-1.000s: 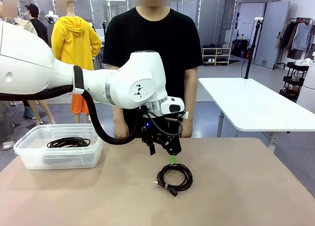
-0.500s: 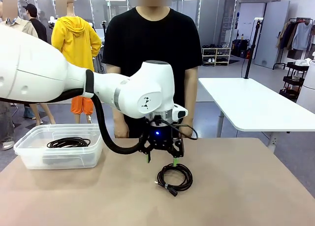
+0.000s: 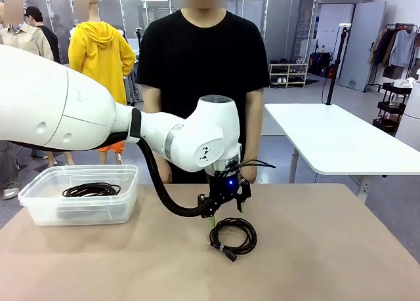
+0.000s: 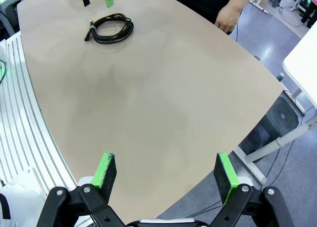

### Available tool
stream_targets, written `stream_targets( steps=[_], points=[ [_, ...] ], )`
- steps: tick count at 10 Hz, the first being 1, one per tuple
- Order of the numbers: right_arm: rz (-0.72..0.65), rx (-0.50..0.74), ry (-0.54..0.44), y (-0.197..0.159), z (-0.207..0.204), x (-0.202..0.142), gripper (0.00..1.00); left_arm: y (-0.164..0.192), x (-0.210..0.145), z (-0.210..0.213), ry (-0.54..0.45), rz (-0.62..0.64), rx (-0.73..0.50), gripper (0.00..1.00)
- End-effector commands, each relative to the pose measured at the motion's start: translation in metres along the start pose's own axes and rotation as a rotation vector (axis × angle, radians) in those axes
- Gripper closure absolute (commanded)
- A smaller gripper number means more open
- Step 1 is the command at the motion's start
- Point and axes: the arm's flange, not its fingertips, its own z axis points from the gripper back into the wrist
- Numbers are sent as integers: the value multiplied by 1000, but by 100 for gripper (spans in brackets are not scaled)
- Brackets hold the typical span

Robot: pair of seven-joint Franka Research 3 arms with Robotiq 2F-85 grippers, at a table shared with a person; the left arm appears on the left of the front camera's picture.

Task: Organize and store the cables.
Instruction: Place the USB Extension Cable into the Organizing box.

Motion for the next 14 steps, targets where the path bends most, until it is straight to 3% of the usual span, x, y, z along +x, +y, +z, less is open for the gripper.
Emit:
stream_targets(
  steps=[1,2,3,6,7,14],
  points=[
    [4,-6,-12,-1,-1,0,0,12,-13,-11,-3,3,37,0],
    [4,-6,-12,-1,-1,0,0,17,-15,-8,19,-73,43,0],
    [4,-6,-12,-1,-1,0,0,3,-1,-5,-3,14,12,0],
    [4,-6,-12,-1,-1,0,0,4,-4,-8,2,-1,21,0],
    [4,-6,-12,-1,-1,0,0,4,-1,-21,47,62,6,0],
    [4,-6,-12,-1,-1,0,0,10,-15,-57,120,190,125,0]
  ],
)
